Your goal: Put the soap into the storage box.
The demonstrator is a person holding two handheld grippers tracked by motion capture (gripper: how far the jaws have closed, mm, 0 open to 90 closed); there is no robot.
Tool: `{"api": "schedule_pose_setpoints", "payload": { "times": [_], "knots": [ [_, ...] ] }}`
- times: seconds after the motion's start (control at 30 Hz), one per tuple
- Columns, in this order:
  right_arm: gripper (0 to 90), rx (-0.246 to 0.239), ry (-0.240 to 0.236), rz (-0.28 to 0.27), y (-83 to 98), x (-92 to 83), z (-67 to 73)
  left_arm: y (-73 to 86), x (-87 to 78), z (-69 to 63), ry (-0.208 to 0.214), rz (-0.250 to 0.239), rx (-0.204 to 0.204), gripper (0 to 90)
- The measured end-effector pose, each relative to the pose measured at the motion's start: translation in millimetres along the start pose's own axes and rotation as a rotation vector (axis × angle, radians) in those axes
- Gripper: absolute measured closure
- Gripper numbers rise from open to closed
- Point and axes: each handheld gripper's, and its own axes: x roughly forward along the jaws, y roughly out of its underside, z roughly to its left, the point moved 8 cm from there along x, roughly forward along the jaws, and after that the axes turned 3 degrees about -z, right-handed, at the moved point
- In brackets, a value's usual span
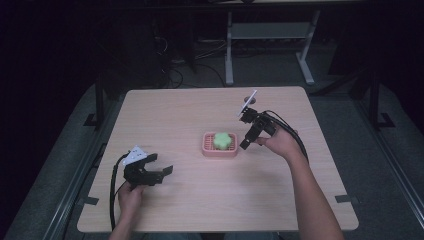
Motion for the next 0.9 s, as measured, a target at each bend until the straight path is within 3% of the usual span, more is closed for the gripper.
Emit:
{"api": "schedule_pose_setpoints", "payload": {
  "times": [0.43, 0.9],
  "knots": [
    [24.9, -0.012, 0.010, -0.001, 7.2, -5.1, 0.1, 0.1, 0.1, 0.0, -0.002, 0.002, 0.001, 14.3],
    [24.8, 0.015, 0.003, -0.011, 25.0, -5.5, -2.0, -0.1, 1.1, -1.3, -0.004, -0.004, -0.012, 14.3]
  ]
}}
